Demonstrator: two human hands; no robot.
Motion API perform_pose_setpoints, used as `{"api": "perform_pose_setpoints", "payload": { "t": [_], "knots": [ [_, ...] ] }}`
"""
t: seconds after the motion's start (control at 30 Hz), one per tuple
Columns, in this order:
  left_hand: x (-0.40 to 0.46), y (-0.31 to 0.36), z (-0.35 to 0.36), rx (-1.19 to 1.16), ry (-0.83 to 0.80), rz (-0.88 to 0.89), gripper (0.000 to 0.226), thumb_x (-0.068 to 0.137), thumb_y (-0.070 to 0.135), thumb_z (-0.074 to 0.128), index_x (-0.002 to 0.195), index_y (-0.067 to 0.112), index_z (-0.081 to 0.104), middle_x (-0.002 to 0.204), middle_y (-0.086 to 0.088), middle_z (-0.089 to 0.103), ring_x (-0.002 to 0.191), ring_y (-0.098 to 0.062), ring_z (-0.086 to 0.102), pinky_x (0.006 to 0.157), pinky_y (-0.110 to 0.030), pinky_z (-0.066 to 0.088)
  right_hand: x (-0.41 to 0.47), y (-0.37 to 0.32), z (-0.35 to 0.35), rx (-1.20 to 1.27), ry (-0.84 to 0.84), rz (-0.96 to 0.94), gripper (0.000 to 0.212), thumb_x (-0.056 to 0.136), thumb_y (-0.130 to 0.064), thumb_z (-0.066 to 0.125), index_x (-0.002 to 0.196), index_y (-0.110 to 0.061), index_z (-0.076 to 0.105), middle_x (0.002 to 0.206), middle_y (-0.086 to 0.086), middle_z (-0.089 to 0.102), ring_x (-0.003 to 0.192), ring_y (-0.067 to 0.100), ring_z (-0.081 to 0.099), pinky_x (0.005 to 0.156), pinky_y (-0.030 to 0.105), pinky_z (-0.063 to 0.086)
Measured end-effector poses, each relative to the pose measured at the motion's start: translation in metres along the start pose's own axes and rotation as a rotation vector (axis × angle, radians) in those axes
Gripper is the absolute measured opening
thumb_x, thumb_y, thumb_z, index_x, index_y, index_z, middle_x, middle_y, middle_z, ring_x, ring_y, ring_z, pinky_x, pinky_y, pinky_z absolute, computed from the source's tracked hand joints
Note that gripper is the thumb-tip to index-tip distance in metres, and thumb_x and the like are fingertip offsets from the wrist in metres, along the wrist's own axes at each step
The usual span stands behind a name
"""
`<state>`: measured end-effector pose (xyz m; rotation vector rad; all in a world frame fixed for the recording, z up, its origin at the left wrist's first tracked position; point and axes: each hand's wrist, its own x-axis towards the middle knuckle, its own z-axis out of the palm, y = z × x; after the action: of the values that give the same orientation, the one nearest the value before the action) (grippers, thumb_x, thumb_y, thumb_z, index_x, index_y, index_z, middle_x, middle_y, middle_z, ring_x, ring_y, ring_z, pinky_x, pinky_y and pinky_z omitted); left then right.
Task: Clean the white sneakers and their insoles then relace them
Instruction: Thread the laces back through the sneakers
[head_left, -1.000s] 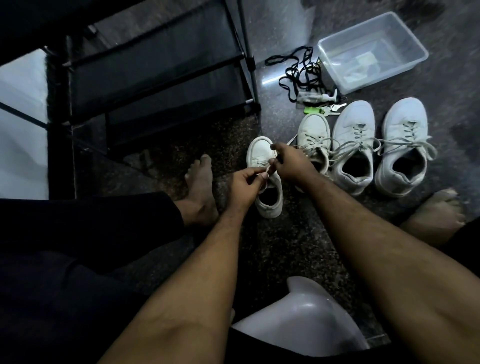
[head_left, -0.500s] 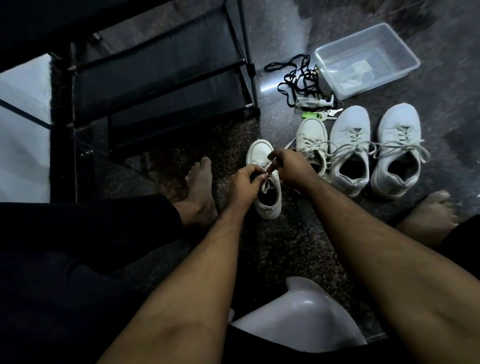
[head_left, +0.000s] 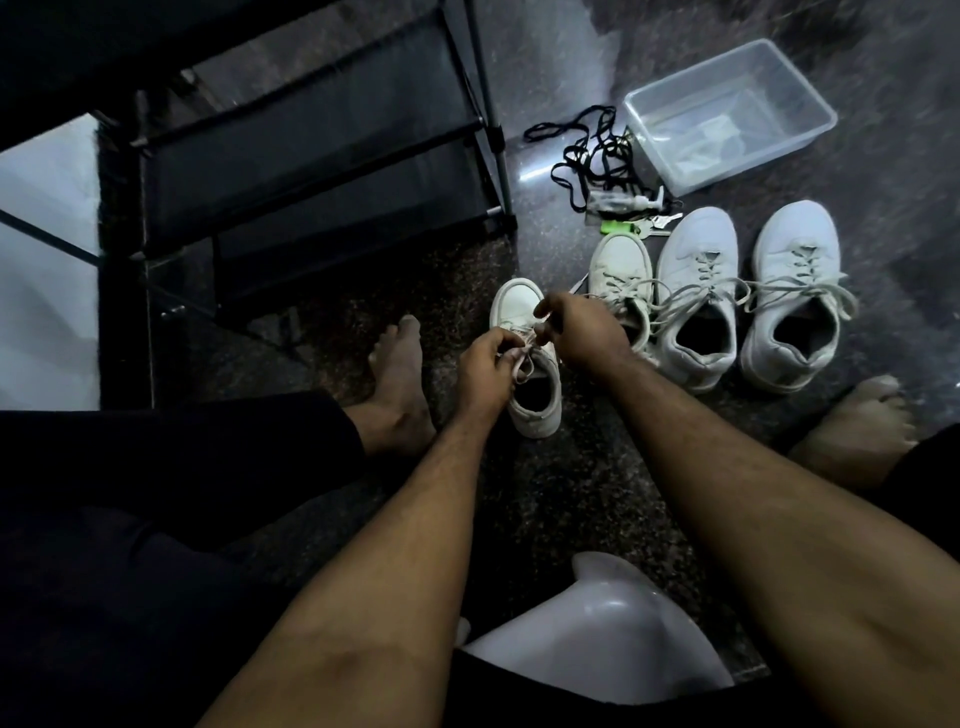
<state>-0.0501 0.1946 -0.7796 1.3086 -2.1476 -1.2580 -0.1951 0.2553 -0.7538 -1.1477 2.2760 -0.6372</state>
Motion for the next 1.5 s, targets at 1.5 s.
{"api": "perform_pose_setpoints", "payload": {
  "t": [1.5],
  "knots": [
    [0.001,-0.013,0.005,-0.005,0.062,0.053,0.007,0.086,0.006,0.068,0.092,0.009,0.070,0.088,-0.001,0.072,0.082,-0.016,0.066,0.074,-0.027,0.050,0.001,0.001,0.006,-0.124,-0.150,-0.132,0.028,0.079,-0.008,0.066,0.096,-0.030,0.070,0.093,-0.005,0.065,0.087,0.020,0.065,0.074,0.036,0.055]
  ]
}}
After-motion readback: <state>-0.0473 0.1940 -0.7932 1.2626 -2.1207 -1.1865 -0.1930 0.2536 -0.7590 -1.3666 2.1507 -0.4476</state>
